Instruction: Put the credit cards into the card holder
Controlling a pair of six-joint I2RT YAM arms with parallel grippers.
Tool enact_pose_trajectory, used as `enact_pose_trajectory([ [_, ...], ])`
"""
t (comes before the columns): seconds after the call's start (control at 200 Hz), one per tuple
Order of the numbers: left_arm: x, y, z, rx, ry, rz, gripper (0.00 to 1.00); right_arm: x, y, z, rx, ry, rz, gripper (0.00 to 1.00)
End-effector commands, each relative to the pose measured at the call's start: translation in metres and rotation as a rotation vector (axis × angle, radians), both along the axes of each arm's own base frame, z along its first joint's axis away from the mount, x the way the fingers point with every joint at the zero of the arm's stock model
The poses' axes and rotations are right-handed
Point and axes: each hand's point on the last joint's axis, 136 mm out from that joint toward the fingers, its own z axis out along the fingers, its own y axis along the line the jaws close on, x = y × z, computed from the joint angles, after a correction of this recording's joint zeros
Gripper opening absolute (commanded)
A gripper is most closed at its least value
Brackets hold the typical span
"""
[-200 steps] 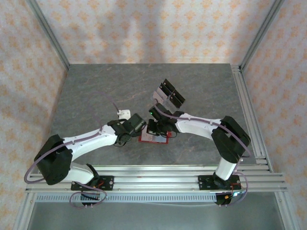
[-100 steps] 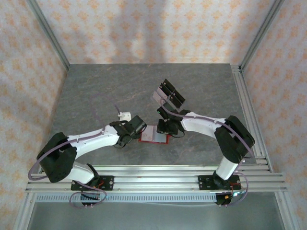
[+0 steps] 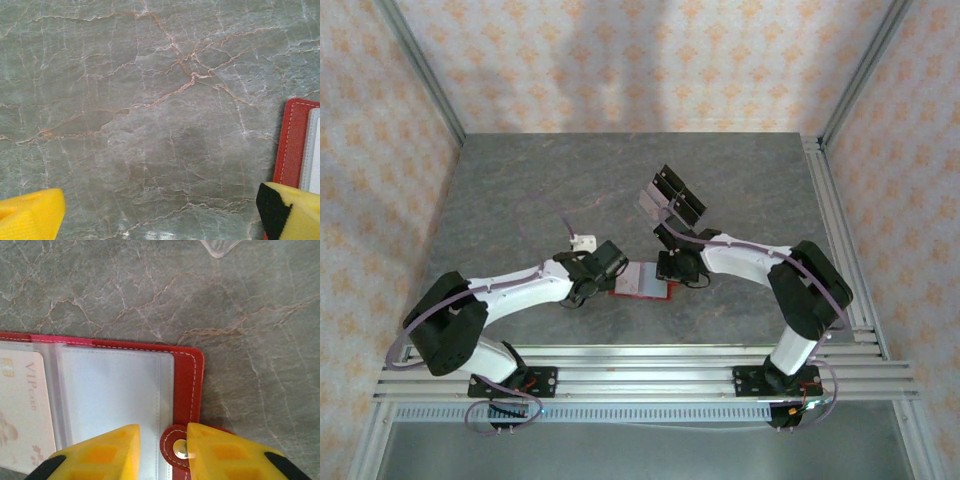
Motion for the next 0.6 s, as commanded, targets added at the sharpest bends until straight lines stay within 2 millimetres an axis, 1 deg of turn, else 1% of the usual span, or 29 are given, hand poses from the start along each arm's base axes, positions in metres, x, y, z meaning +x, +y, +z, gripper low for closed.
enact_pose_trajectory([
  [0.0,0.006,-0.006,0.008,0.006,-0.023,-0.018,1.0,-0.006,-0.003,0.018,0.039,-0.02,-0.011,0.31],
  [0.075,0.007,-0.006,0.008,0.009,-0.023,-0.019,1.0,-0.014,-0.002,0.027,0.075,-0.023,-0.024,0.35],
  [0.13,0.007,-0.006,0.008,0.009,-0.026,-0.019,1.0,-0.022,0.0,0.029,0.099,-0.017,-0.037,0.35],
  [0.245,0.008,-0.007,0.007,0.013,-0.024,-0.021,1.0,-0.039,0.004,0.025,0.141,0.008,-0.067,0.36],
  [0.33,0.009,-0.007,0.007,0.012,-0.026,-0.021,1.0,-0.047,0.008,0.02,0.161,0.021,-0.086,0.36],
  [0.465,0.008,-0.008,0.007,0.011,-0.024,-0.024,1.0,-0.05,0.015,0.013,0.18,0.03,-0.1,0.36],
  [0.596,0.008,-0.008,0.009,0.009,-0.027,-0.025,1.0,-0.048,0.017,0.009,0.177,0.029,-0.1,0.35],
])
